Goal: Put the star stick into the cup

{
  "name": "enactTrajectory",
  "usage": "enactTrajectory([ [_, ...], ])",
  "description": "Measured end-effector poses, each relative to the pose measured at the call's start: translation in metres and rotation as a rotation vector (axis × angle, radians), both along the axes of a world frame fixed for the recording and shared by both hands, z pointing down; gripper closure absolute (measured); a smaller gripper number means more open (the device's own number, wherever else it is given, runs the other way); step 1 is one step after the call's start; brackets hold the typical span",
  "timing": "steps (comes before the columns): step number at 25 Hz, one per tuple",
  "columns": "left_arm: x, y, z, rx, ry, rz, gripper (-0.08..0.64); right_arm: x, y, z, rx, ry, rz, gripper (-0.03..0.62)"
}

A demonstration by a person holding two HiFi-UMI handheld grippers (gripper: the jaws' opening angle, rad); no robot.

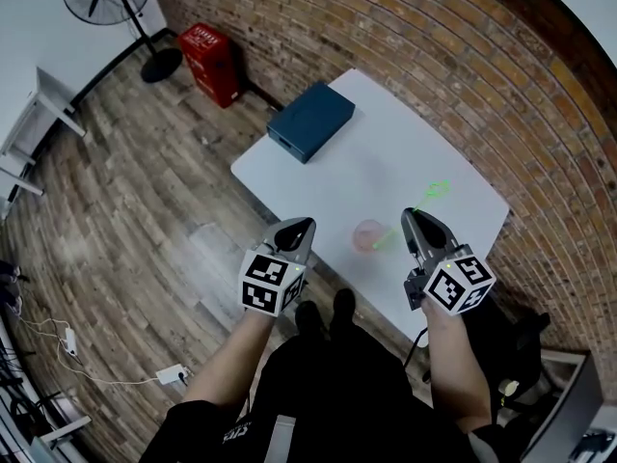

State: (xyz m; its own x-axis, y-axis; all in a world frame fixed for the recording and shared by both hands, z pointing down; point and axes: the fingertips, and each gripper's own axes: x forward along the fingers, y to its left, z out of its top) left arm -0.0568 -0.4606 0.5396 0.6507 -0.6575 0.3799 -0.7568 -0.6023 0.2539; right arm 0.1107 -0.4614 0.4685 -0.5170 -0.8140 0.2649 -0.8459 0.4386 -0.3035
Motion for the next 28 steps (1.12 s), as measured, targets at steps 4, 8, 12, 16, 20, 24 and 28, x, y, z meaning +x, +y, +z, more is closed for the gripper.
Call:
enactTrajectory([
  [4,0.005,-0.006,0.001,-0.011,0.013,0.002,0.554,-0.003,-0.013,0.014,-0.024,0.011,-0.017,0.586],
  [8,0.007,-0.012,0.011,-0.039,0.015,-0.013,0.554,-0.009,-0.024,0.033,-0.06,0.012,-0.036,0.586],
  [12,0.008,-0.015,0.015,-0.056,0.016,-0.015,0.554,-0.007,-0.035,0.051,-0.095,0.012,-0.035,0.586],
  [16,0.006,-0.018,0.016,-0.067,0.003,-0.026,0.554,-0.01,-0.042,0.068,-0.123,-0.003,-0.035,0.586],
  [20,0.007,-0.025,0.018,-0.081,-0.006,-0.032,0.554,-0.014,-0.045,0.091,-0.16,0.014,-0.054,0.584],
  [24,0.009,-0.026,0.019,-0.089,-0.025,-0.027,0.554,-0.015,-0.042,0.113,-0.193,0.018,-0.062,0.584],
  [28,0.009,-0.029,0.019,-0.091,-0.035,-0.034,0.554,-0.007,-0.043,0.126,-0.207,0.047,-0.026,0.584],
])
